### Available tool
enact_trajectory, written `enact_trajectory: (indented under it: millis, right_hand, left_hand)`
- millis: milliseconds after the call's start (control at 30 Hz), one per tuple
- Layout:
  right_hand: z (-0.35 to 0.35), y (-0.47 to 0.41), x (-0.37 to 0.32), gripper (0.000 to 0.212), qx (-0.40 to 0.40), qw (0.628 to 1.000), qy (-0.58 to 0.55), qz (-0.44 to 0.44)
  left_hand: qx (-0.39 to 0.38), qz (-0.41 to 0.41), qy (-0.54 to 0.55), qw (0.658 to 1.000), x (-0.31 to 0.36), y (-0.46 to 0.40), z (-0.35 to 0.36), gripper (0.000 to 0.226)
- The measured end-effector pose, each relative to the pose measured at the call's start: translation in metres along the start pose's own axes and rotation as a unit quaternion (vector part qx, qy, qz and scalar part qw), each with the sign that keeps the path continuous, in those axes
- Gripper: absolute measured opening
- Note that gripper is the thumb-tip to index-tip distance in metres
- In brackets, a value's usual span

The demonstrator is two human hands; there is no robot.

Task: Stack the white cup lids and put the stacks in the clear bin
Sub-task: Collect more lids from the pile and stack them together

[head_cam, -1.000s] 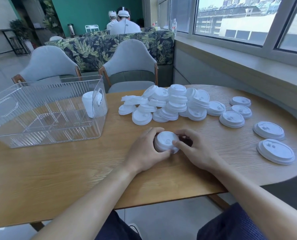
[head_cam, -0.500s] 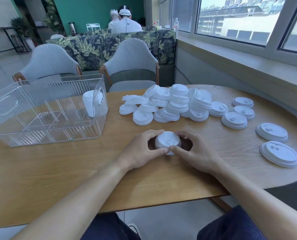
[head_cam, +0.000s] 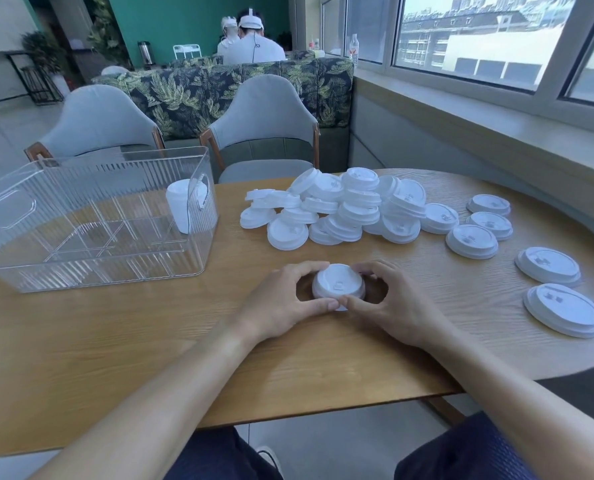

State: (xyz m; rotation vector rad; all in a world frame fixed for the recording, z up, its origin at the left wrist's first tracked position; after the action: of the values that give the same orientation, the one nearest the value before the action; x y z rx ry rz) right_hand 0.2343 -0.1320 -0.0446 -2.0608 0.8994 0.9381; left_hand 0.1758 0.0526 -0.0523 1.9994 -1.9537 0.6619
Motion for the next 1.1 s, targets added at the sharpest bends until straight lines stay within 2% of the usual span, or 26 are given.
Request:
enact_trajectory:
  millis: [200,367,533,600,833,1000,1100]
  right_hand:
    - [0.000,0.003,-0.005,0.058,0.003,1.000,0.012,-0.004]
    - [0.001,0.007,-0.012,0.057,-0.002,1.000,0.024,-0.008]
    - [0.005,0.010,-0.016,0.059,-0.012,0.999,0.039,-0.002]
    - [0.006,0.012,-0.015,0.064,-0.005,1.000,0.026,0.005]
    - [0.007,0.012,-0.014,0.060,0.011,1.000,0.015,0.002]
    - [0.025,0.004,-0.016,0.039,-0.016,0.998,0.056,-0.024]
    - [0.045,-0.001,-0.026,0.035,-0.044,0.994,0.084,-0.052]
  left_hand:
    - [0.012,-0.002,-0.010,1.000,0.005,0.007,-0.001,0.079]
    - [0.025,0.019,-0.063,0.998,0.017,0.011,-0.005,0.089]
    - [0.045,0.023,-0.088,0.995,0.021,0.017,-0.007,0.086]
    - [0.057,0.018,-0.072,0.996,0.019,0.020,-0.009,0.084]
    - [0.105,-0.022,0.048,0.993,-0.019,0.043,-0.039,0.076]
    - [0.157,-0.019,0.084,0.984,-0.037,0.067,-0.087,0.071]
    - [0.192,-0.016,0.086,0.977,-0.048,0.079,-0.119,0.074]
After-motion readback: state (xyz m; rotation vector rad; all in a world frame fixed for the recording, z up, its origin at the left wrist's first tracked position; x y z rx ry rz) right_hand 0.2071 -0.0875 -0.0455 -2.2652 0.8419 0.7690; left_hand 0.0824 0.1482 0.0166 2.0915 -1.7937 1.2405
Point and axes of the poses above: each hand's wrist, its own y-axis away from the middle knuckle, its own z-axis out of the palm, x = y × z, the point moved 8 cm from there along -y, towards the middle knuckle, and after that the axes turned 15 degrees about -y, right-handed, at the moved point
